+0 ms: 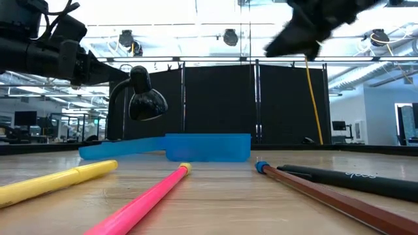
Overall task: Pick & place school supplies into a supply box
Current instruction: Put the yellow pen into the blue supply box
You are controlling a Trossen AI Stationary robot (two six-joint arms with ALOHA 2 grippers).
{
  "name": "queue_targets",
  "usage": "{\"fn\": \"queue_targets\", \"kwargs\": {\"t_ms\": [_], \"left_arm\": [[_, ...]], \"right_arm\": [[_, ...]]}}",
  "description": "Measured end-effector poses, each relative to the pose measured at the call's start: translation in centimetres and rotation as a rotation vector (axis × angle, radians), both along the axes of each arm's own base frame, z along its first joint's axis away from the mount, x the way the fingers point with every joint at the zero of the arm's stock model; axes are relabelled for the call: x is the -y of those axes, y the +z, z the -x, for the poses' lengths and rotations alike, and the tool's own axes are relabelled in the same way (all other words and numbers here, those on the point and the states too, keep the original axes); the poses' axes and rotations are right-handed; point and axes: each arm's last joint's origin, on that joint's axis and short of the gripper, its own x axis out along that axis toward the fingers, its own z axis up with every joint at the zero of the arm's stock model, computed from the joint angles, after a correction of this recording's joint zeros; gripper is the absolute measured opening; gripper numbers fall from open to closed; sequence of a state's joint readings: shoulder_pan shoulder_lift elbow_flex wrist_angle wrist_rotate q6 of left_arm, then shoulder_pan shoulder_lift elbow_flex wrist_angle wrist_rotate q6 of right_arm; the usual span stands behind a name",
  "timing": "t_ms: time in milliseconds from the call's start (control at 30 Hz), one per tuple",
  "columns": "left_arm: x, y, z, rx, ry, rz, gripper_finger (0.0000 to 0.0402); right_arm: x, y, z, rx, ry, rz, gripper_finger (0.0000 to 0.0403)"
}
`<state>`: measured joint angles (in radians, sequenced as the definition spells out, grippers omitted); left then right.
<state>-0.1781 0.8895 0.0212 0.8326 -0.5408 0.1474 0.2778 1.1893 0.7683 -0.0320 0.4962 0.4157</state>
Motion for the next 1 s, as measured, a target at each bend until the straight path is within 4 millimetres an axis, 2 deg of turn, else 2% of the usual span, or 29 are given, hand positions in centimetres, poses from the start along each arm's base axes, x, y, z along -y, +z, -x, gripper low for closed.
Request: {"fn": "queue_targets", "kwargs": {"t_ms": [133,300,533,633,1000], "left_arm": [[0.2,0.0,-0.1,0.0,-0.067,0.002,0.0008],[0.4,0.0,-0.1,-0.007,-0.15,-0.014,0.0008],[0.4,0.0,-0.1,0.017,-0.151,0.077,0.0008],[0.4,-0.2,-0.1,0.001,-0.148,0.068,0.0008],[0.4,-0.2,-0.1,0.009,-0.144,0.105,0.0008]], "right_arm": [[1.3,-0.5,3.3,0.027,0.027,0.056,0.0008],[1.8,-1.7,6.3,0.055,0.177,0.201,0.0002],[3.0,-5.7,8.7,0.253,0.145,0.21,0.0],[3.4,-6.5,9.4,0.282,0.158,0.263,0.0],[4.8,-5.2,10.9,0.364,0.263,0.344,0.0]]}}
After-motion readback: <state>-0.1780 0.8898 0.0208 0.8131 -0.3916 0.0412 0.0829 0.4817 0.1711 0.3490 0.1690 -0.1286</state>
